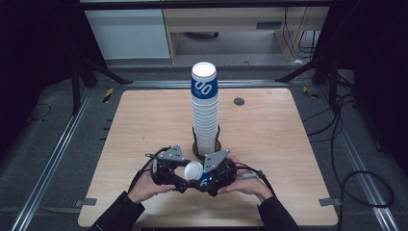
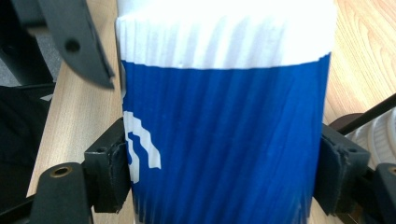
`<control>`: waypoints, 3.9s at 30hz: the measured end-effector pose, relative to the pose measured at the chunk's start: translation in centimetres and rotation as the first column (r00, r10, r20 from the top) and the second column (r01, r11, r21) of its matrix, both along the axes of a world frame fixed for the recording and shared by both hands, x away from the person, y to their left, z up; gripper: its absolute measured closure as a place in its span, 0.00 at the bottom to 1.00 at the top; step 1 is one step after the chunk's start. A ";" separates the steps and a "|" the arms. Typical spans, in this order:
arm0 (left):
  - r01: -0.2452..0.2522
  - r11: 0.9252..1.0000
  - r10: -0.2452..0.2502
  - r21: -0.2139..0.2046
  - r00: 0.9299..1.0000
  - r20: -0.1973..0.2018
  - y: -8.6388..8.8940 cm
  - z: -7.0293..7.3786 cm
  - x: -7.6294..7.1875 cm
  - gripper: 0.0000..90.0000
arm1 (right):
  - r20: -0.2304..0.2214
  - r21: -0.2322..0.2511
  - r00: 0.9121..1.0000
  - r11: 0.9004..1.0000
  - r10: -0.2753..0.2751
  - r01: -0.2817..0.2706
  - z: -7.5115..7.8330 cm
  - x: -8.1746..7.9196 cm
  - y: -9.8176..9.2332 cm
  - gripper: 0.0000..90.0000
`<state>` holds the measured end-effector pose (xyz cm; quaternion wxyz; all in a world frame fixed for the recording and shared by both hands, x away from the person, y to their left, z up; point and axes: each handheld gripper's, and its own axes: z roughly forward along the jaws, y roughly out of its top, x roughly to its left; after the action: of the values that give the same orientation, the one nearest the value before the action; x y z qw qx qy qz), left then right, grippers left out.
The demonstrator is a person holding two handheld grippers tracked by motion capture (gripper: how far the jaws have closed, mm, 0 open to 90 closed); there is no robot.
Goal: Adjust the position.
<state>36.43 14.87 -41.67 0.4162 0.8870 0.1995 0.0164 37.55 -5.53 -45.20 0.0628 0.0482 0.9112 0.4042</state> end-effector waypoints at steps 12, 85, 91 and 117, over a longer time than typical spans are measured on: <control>0.015 0.999 -0.014 0.041 1.000 -0.017 -0.8 -0.7 0.0 0.28 | 0.006 -0.019 1.000 1.000 0.015 -0.015 -0.2 -0.1 0.4 0.24; 0.094 0.992 -0.095 -0.087 0.995 -0.004 3.1 0.8 0.8 0.18 | -0.090 0.105 0.996 0.994 0.017 -0.008 0.3 0.8 -2.6 0.18; 0.116 0.992 -0.116 0.058 0.993 -0.013 2.2 -0.3 0.8 0.17 | -0.062 0.014 0.998 1.000 0.027 -0.026 -0.5 0.4 -1.7 0.18; 0.167 0.981 -0.164 0.095 0.986 -0.034 1.8 -0.9 0.7 0.29 | -0.080 -0.011 0.997 1.000 0.024 -0.025 -0.6 0.2 -0.8 0.10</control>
<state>37.11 16.64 -42.59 0.3696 0.9199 0.1294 -0.0201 37.71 -6.29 -45.85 0.0217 0.0527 0.9158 0.3975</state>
